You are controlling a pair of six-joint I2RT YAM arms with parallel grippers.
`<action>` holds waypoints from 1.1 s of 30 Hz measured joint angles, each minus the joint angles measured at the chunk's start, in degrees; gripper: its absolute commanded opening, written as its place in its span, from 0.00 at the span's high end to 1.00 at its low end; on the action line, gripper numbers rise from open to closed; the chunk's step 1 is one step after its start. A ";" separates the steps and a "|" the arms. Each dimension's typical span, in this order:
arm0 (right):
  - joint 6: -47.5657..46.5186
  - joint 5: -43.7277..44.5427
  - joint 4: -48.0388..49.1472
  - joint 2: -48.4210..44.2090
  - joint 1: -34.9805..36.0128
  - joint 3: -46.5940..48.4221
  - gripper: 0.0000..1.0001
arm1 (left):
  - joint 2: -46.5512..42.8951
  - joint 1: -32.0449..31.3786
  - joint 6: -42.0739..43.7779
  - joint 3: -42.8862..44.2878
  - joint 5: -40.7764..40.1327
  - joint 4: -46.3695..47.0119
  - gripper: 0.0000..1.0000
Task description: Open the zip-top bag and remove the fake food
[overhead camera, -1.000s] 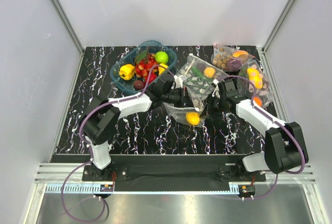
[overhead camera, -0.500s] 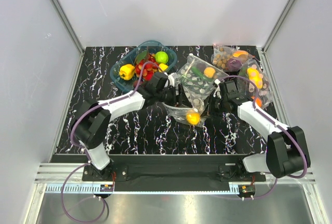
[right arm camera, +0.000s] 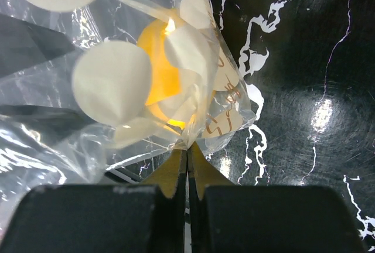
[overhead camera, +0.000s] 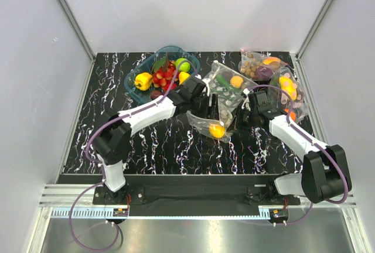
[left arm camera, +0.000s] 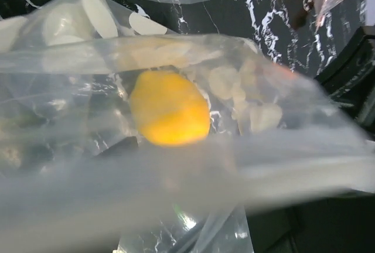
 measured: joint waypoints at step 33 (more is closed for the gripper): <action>0.63 -0.26 1.09 -0.39 0.00 -1.73 1.00 | 13.40 -3.67 -0.72 6.08 3.04 -0.74 0.20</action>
